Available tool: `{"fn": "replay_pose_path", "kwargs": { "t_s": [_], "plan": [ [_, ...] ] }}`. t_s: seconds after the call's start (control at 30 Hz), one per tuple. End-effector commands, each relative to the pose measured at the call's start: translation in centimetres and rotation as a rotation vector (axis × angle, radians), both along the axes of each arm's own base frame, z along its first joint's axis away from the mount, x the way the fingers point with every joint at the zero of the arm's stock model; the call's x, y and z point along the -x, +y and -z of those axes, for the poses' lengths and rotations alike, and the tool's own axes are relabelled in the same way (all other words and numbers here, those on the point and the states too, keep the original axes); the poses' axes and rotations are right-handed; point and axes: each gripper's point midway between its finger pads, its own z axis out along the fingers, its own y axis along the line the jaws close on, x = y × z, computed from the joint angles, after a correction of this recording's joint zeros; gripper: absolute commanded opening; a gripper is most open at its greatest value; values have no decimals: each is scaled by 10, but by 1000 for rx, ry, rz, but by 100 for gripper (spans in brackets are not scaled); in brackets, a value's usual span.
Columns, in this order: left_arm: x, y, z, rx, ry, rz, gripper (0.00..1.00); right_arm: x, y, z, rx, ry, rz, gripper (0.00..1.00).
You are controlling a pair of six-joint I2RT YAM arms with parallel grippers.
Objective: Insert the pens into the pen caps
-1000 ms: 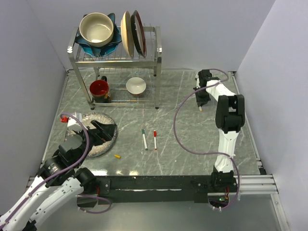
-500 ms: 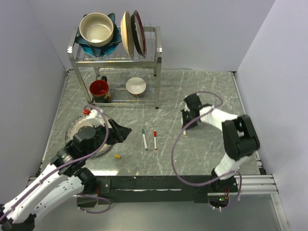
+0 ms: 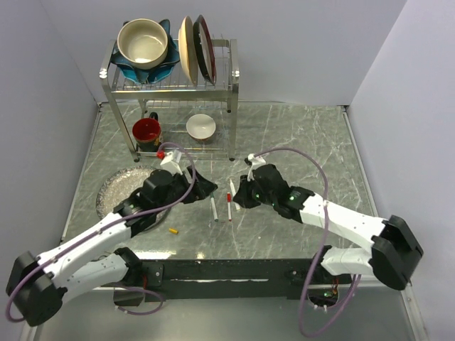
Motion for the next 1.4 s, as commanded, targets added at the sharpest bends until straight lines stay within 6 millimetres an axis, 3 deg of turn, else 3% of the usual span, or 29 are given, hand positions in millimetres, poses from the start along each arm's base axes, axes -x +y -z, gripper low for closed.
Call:
{"fn": "replay_pose_path", "kwargs": {
  "t_s": [0.0,0.23,0.5,0.6,0.7,0.73,0.8,0.83,0.87,0.9,0.97,1.2,1.37],
  "plan": [
    [-8,-24,-18,105,-44,51,75,10,27,-41,-171,-66,-22,0],
    [-14,-35,-11,101,-40,75,74,25,47,-59,-206,-86,-83,0],
    [-8,-40,8,89,18,111,66,31,60,-74,-238,-102,-90,0],
    [-4,-42,10,100,28,134,58,27,62,-75,-228,-101,-75,0],
    [2,-46,6,129,31,168,33,26,65,-77,-235,-101,-76,0],
    [4,-47,5,138,37,176,12,27,66,-78,-236,-102,-85,0],
    [8,-48,3,146,46,193,1,35,69,-77,-249,-90,-128,8],
    [10,-49,1,152,41,206,1,37,72,-80,-272,-99,-152,17],
    [12,-50,-4,165,31,217,1,44,71,-71,-275,-83,-178,33],
    [16,-51,-6,175,29,239,1,51,75,-82,-333,-94,-220,40],
    [20,-51,-19,202,-5,263,1,59,75,-85,-377,-100,-256,50],
    [38,-50,-44,254,-78,345,1,83,83,-98,-468,-57,-375,51],
    [46,-46,-53,286,-109,363,1,96,88,-106,-534,-39,-444,35]
  ]
}}
